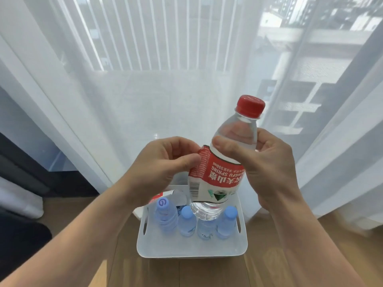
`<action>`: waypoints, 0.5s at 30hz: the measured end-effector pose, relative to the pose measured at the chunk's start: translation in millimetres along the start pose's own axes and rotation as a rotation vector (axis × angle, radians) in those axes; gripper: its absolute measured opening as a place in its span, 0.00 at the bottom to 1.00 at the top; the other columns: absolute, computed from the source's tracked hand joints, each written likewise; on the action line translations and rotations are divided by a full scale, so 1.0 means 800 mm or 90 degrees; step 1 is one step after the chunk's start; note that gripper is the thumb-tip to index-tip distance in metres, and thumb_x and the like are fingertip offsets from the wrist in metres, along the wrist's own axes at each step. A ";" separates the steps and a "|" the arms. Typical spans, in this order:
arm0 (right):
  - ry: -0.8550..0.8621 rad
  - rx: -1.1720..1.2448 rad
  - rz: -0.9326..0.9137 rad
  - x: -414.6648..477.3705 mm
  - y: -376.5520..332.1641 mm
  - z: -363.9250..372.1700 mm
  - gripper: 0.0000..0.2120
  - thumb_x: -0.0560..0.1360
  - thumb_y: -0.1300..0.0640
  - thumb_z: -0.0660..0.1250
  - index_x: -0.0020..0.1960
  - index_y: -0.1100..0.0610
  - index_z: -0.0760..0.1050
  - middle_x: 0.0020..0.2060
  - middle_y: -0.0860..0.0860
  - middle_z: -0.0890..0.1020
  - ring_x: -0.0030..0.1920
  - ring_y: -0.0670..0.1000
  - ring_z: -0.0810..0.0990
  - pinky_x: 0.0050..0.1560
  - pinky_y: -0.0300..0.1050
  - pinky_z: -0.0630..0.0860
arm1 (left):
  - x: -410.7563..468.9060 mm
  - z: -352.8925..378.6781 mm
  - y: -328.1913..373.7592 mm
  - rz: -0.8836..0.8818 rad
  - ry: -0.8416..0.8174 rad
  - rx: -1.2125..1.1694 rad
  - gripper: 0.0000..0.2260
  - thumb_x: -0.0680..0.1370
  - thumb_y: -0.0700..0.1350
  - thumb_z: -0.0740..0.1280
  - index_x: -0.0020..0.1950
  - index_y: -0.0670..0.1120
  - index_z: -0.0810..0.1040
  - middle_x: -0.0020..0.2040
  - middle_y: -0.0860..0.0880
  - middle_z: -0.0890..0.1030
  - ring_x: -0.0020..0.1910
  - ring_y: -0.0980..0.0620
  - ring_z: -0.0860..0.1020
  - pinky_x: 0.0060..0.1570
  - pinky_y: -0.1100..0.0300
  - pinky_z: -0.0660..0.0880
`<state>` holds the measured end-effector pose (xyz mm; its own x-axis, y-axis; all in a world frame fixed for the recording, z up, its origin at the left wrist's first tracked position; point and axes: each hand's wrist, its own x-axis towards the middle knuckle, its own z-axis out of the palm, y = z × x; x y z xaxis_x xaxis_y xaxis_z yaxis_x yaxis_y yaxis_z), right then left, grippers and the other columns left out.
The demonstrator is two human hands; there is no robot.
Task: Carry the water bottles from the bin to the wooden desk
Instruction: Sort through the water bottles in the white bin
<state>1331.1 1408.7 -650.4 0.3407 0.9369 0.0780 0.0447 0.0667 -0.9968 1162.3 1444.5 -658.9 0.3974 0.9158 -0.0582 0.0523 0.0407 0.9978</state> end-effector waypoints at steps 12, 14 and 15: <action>0.160 -0.041 -0.060 0.019 0.011 -0.010 0.12 0.58 0.50 0.80 0.36 0.46 0.78 0.29 0.32 0.81 0.32 0.34 0.80 0.34 0.26 0.72 | -0.015 -0.031 -0.016 -0.238 -0.337 0.454 0.09 0.73 0.39 0.68 0.37 0.52 0.79 0.33 0.54 0.81 0.33 0.57 0.78 0.37 0.67 0.75; 0.149 -0.048 -0.074 0.019 0.009 -0.011 0.12 0.58 0.49 0.79 0.37 0.45 0.78 0.29 0.32 0.82 0.33 0.35 0.80 0.35 0.27 0.73 | -0.008 -0.052 -0.050 -0.296 -0.280 0.559 0.08 0.73 0.39 0.67 0.38 0.51 0.78 0.35 0.52 0.80 0.32 0.54 0.78 0.34 0.66 0.76; 0.140 -0.057 -0.079 0.018 0.009 -0.010 0.12 0.58 0.49 0.79 0.37 0.45 0.78 0.30 0.32 0.82 0.34 0.35 0.81 0.36 0.28 0.74 | -0.007 -0.061 -0.067 -0.327 -0.268 0.584 0.07 0.73 0.39 0.66 0.38 0.50 0.78 0.36 0.51 0.80 0.32 0.54 0.78 0.34 0.65 0.76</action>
<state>1344.3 1420.1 -656.4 0.5223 0.8261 0.2115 0.1789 0.1364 -0.9744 1112.5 1456.6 -710.2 0.4032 0.6610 -0.6328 0.8811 -0.0938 0.4635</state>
